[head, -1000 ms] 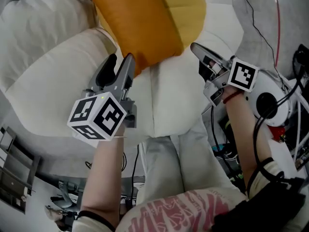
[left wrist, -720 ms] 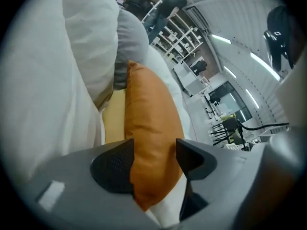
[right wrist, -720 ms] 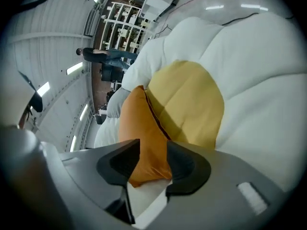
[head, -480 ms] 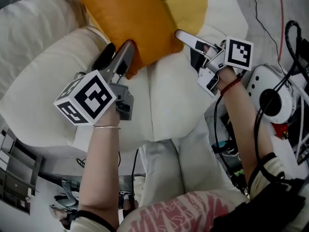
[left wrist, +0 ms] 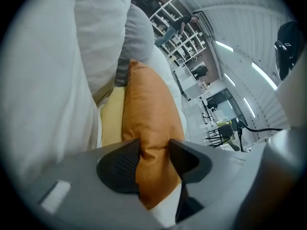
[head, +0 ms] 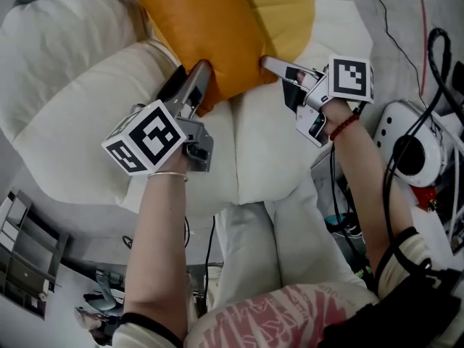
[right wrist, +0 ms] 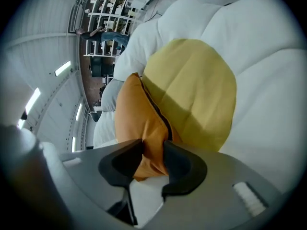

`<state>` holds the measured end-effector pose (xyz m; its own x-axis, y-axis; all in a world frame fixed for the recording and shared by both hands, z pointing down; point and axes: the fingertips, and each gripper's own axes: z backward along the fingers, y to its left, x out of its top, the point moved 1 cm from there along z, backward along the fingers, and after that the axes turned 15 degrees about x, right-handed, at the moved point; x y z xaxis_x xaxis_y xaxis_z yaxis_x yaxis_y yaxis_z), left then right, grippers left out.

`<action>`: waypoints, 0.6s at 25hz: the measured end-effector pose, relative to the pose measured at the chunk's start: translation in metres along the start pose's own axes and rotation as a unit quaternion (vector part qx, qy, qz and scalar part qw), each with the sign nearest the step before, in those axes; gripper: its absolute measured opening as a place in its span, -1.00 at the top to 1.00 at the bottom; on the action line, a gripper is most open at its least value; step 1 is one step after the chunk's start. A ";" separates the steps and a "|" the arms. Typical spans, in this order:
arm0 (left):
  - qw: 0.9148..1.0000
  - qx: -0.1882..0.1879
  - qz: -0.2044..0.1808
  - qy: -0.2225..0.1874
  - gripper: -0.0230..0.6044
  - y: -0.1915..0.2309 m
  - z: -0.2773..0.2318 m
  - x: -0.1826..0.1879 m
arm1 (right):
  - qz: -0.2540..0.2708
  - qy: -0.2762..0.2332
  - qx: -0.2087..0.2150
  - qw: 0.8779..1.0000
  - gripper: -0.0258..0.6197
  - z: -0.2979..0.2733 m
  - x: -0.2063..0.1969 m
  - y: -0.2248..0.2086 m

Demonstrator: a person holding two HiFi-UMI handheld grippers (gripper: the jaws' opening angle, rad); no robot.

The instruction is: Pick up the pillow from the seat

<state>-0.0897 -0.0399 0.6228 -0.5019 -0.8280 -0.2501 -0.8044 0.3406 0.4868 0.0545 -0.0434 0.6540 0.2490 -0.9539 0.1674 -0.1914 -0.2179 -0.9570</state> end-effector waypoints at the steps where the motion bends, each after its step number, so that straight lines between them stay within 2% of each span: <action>1: 1.000 0.004 0.001 -0.008 0.28 -0.002 0.010 0.002 | 0.006 0.008 0.004 1.000 0.49 0.000 -0.007 0.011; 3: 1.000 0.006 0.004 -0.008 0.29 -0.010 0.034 -0.002 | 0.019 0.028 0.002 0.999 0.54 0.008 -0.024 0.035; 6: 1.000 0.008 0.008 0.013 0.30 -0.025 0.063 -0.017 | 0.021 0.043 -0.041 0.998 0.60 0.033 -0.049 0.059; 12: 0.998 0.038 0.021 0.054 0.33 -0.022 0.075 -0.034 | -0.006 0.059 -0.055 0.997 0.61 0.048 -0.075 0.074; 15: 0.996 0.033 0.029 0.072 0.34 -0.047 0.106 -0.048 | -0.009 0.051 -0.064 0.997 0.61 0.073 -0.096 0.106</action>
<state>-0.0613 0.0312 0.5232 -0.5009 -0.8600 -0.0979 -0.7968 0.4139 0.4402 0.0800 0.0404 0.5190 0.1569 -0.9643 0.2132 -0.3097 -0.2530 -0.9166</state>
